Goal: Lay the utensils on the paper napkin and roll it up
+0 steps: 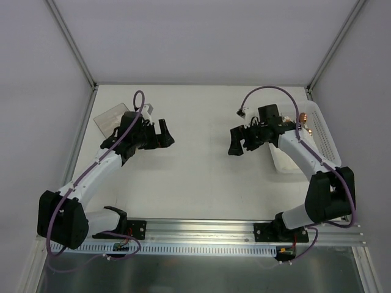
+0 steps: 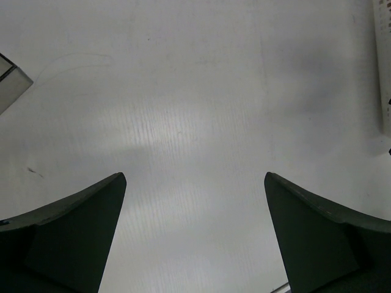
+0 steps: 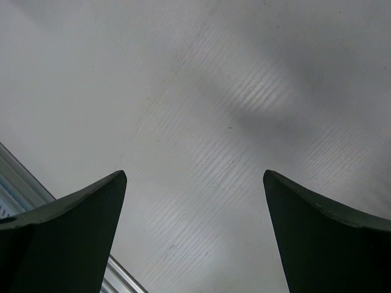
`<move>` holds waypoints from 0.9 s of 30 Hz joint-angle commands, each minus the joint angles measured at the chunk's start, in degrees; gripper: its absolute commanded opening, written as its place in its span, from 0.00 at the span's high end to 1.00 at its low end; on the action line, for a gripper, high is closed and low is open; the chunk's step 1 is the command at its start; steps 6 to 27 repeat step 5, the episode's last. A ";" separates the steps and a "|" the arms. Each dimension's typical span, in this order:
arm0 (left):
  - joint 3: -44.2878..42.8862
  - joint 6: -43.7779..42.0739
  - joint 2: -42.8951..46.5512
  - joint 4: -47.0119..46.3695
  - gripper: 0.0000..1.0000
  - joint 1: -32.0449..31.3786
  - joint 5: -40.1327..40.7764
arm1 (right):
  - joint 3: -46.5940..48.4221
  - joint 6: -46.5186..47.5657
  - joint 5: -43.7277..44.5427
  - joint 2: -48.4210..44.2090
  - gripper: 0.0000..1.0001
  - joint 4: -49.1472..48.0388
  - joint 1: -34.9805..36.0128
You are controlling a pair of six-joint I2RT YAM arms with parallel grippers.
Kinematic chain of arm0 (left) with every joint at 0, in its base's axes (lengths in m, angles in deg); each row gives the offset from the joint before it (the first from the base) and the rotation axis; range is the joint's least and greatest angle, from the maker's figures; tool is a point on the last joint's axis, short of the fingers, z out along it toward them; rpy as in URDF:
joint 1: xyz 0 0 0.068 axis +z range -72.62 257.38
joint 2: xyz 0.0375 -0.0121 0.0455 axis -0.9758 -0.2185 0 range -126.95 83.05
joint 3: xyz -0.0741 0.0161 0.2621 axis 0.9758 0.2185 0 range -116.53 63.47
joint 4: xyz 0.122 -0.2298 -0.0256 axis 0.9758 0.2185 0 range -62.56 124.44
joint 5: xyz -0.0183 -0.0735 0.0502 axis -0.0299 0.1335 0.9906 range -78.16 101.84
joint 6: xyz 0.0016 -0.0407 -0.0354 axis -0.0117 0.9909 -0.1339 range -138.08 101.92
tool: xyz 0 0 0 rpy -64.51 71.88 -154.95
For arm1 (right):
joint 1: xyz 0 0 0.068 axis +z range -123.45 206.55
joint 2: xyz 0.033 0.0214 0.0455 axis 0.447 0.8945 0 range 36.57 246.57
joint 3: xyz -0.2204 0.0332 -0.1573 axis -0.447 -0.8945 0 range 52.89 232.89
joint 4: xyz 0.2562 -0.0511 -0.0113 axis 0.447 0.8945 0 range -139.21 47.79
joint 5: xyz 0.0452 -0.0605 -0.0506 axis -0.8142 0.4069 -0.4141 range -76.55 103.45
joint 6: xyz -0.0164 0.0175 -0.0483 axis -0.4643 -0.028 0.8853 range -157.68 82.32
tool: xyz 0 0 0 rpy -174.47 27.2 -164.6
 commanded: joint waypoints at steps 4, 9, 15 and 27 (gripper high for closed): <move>0.61 -1.16 -0.22 0.49 0.01 0.44 2.24 | -2.12 -1.79 3.39 -1.94 0.01 -7.23 0.84; 0.52 -1.34 -0.13 0.40 0.01 0.44 2.06 | -2.03 -1.80 3.31 -2.11 0.01 -7.23 0.84; 0.52 -1.34 -0.13 0.40 0.01 0.44 2.06 | -2.03 -1.80 3.31 -2.11 0.01 -7.23 0.84; 0.52 -1.34 -0.13 0.40 0.01 0.44 2.06 | -2.03 -1.80 3.31 -2.11 0.01 -7.23 0.84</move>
